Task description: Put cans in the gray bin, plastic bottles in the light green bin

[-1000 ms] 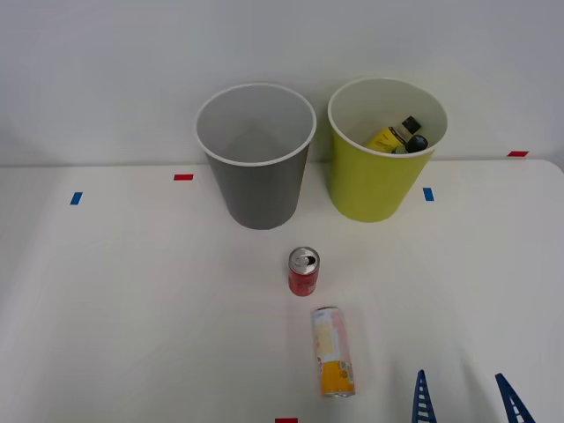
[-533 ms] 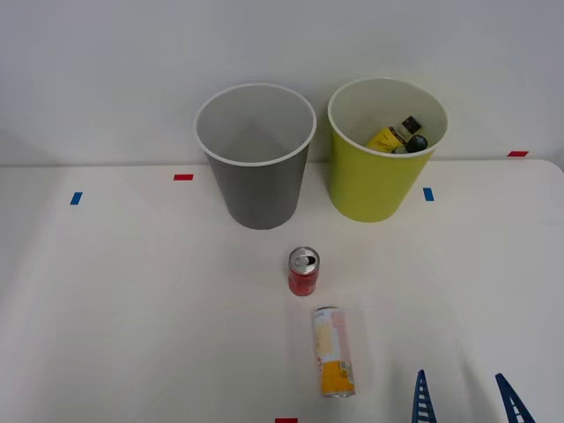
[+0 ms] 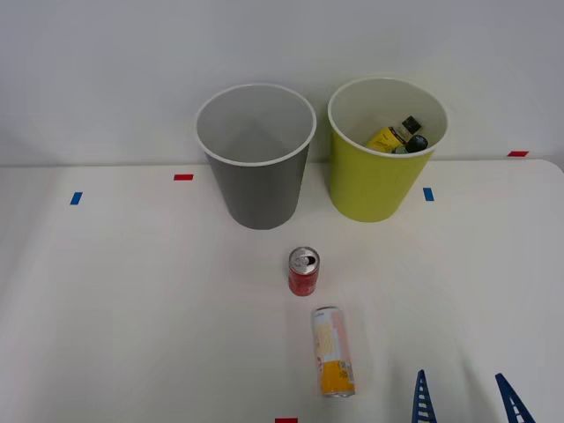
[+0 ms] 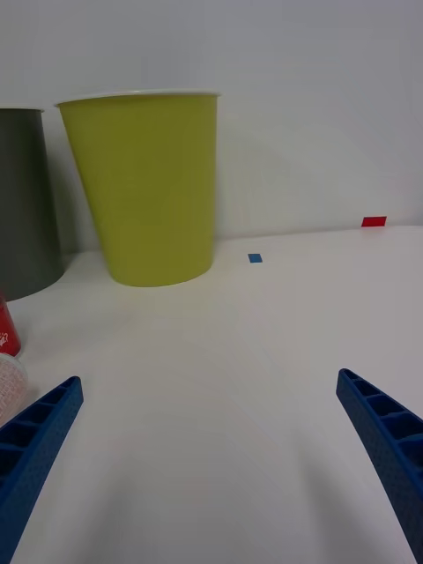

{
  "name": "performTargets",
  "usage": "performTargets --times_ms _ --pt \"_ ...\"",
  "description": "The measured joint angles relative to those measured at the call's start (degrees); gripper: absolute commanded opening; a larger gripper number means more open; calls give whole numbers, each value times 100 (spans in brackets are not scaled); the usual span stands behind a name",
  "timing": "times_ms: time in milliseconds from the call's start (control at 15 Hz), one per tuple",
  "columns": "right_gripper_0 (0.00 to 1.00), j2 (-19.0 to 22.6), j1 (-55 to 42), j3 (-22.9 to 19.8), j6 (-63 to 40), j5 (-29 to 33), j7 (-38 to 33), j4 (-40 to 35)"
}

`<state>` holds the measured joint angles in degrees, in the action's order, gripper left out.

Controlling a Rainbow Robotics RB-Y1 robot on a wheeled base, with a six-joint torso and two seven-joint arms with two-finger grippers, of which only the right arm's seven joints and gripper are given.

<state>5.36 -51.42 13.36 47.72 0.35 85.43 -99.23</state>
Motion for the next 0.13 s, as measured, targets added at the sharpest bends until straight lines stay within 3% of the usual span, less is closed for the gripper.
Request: performTargets --times_ms 133 --pt "100 0 0 0 0 0 0 0"
